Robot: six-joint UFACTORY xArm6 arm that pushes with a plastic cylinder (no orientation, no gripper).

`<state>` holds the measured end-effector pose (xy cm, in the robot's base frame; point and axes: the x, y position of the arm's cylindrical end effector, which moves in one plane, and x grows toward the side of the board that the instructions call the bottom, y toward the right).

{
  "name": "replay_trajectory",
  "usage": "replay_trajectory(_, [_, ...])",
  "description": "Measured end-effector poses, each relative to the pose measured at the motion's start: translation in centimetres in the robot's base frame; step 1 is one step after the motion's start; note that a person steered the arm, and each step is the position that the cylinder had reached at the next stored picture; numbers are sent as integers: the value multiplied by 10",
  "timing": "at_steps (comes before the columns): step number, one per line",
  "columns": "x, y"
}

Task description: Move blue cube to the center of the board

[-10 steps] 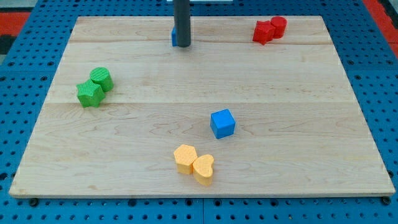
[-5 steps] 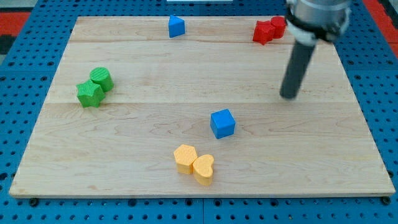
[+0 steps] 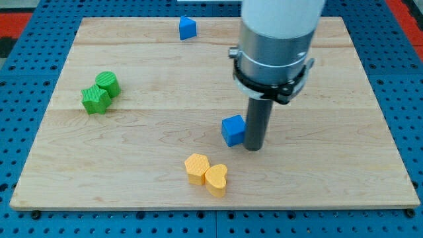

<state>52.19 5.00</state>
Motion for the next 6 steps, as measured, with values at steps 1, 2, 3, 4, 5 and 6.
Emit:
replay_trajectory(1, [-14, -50])
replay_trajectory(2, [-57, -60])
replay_trajectory(3, [-75, -52])
replay_trajectory(4, [-75, -7])
replay_trajectory(5, [-77, 18])
replay_trajectory(6, [-82, -9])
